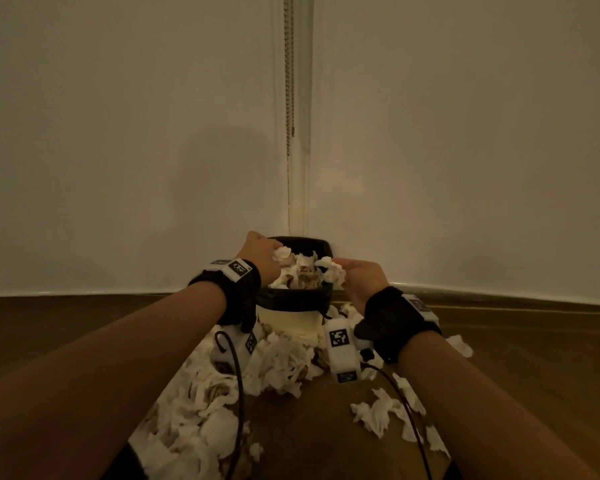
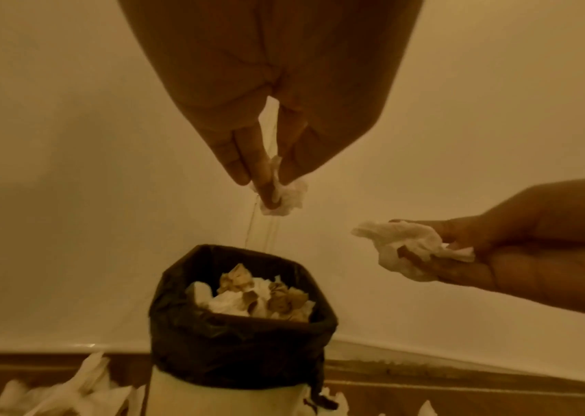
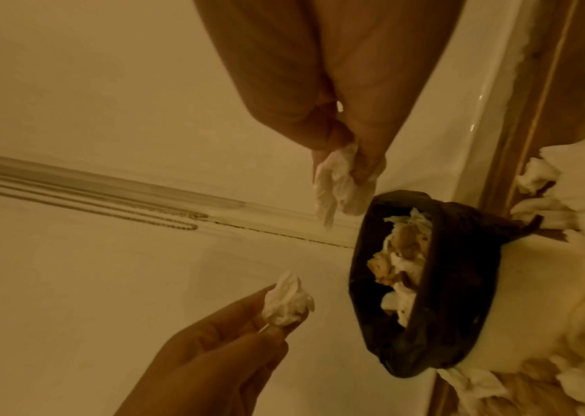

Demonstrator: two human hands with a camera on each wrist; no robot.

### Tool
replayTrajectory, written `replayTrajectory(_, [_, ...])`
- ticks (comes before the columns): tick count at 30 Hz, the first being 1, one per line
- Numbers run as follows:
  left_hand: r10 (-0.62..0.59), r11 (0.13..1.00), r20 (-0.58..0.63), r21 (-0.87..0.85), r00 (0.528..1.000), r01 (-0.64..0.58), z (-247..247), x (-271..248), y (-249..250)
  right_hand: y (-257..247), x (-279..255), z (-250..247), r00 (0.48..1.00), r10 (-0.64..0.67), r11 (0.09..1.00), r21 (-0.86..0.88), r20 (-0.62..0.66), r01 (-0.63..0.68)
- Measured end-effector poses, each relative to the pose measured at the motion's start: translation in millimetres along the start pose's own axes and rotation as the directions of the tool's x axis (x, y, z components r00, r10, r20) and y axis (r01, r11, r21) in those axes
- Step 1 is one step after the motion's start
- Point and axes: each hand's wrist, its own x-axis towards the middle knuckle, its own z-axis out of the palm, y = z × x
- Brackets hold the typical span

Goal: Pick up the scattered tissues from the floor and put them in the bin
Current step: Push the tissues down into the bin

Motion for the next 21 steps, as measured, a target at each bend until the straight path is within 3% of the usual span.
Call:
replayTrajectory(3, [-0.046, 0.998, 0.059, 0.034, 0.997, 0.044, 11.2, 17.5, -10.2, 23.2, 20.6, 12.8, 0.999, -0.015, 0.993, -0.119, -0.031, 0.011])
replayTrajectory(8, [-0.012, 0.984, 0.122, 0.180, 0.992, -0.010, 41.7, 40.3, -8.9, 38.5, 49.0, 39.9, 0.998, -0.012, 0.997, -0.079, -0.065, 0.007])
replayTrajectory(12, [-0.107, 0.977, 0.170, 0.201, 0.979, 0.072, 71.5, 53.0, -24.2, 46.7, 74.9, 53.8, 0.973, -0.167, 0.950, -0.289, -0.158, 0.116])
replayTrajectory(18, [-0.078, 0.947, 0.175, 0.321, 0.982, 0.018, 77.6, 65.1, -45.0, 65.7, 93.2, 62.0, 0.966, -0.189, 0.959, -0.244, -0.177, 0.143])
replayTrajectory(20, [-0.080, 0.943, 0.187, 0.333, 0.979, 0.014, 80.5, 66.8, -51.7, 74.0, 97.6, 63.7, 0.961, -0.259, 0.856, -0.484, -0.098, 0.182])
replayTrajectory(21, [-0.088, 0.938, 0.193, 0.348, 0.977, 0.016, 83.8, 67.4, -55.1, 77.5, 99.3, 65.8, 0.964, -0.266, 0.745, -0.636, -0.006, 0.202])
